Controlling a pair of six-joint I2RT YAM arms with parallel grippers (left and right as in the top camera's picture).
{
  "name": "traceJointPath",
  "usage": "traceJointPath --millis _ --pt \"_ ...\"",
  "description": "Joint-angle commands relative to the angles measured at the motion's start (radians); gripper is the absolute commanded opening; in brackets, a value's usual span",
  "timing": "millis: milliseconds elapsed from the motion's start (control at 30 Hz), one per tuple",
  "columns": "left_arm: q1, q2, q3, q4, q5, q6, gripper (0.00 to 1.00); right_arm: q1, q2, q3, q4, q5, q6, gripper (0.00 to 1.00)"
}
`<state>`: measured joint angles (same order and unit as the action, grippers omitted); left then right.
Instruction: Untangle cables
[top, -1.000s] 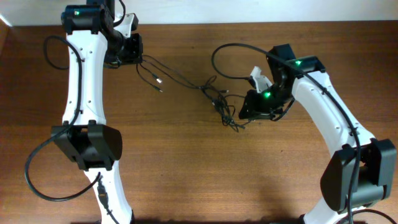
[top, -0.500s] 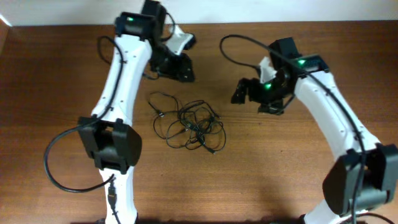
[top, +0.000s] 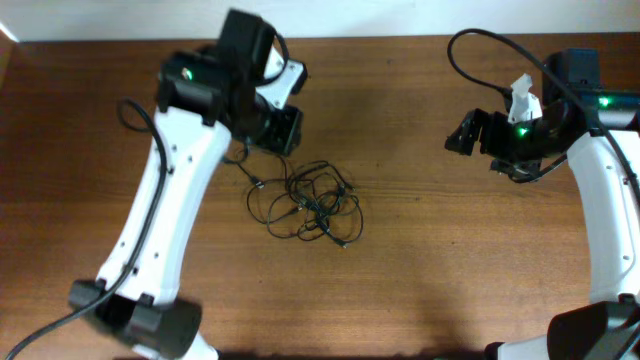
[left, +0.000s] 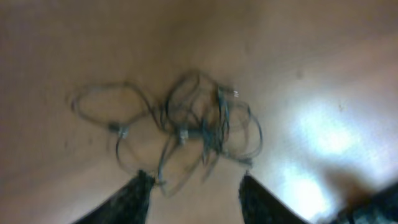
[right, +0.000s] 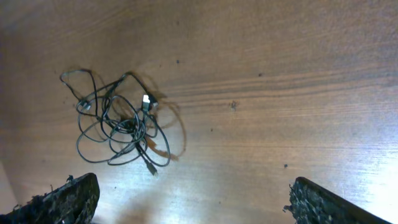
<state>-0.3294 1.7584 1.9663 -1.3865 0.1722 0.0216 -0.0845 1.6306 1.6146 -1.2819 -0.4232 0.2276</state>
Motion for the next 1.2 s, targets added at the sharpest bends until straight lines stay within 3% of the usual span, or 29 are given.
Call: traceJointPath --millis 0,33,100,200,600,667,733,767,1033,1167 --pt "-0.014 -0.173 -0.388 0.216 -0.002 -0.031 0.81 -0.002 -0.011 0.014 -0.002 0.025 -0.015 0.99" --pt "-0.014 -0.190 -0.484 0.295 0.024 0.003 1.00 -0.001 -0.011 0.014 -0.001 0.025 -0.015 0.99" --pt "-0.016 -0.171 -0.599 0.406 0.069 0.083 1.00 -0.001 -0.008 0.014 -0.002 0.025 -0.015 0.99" --pt "-0.026 -0.069 -0.635 0.500 0.079 0.087 0.98 -0.001 -0.006 0.014 -0.002 0.025 -0.015 0.99" --pt "-0.118 0.202 -0.636 0.554 0.065 0.130 0.64 -0.001 -0.006 0.013 -0.003 0.043 -0.041 0.99" --pt "-0.118 0.217 -0.637 0.556 0.068 0.130 0.51 -0.001 -0.006 0.012 -0.005 0.043 -0.041 0.99" --pt "-0.118 0.218 -0.636 0.575 0.068 0.106 0.10 -0.001 -0.006 0.012 -0.009 0.041 -0.040 0.99" --pt "-0.117 0.218 -0.631 0.584 0.068 0.085 0.00 0.000 -0.006 0.012 -0.010 0.034 -0.040 0.99" --pt "-0.064 0.174 -0.210 0.406 0.430 0.056 0.00 0.161 -0.001 0.012 0.076 -0.022 -0.006 0.99" --pt "-0.060 0.174 -0.113 0.360 0.564 -0.002 0.00 0.207 -0.001 0.012 0.182 -0.165 0.032 1.00"
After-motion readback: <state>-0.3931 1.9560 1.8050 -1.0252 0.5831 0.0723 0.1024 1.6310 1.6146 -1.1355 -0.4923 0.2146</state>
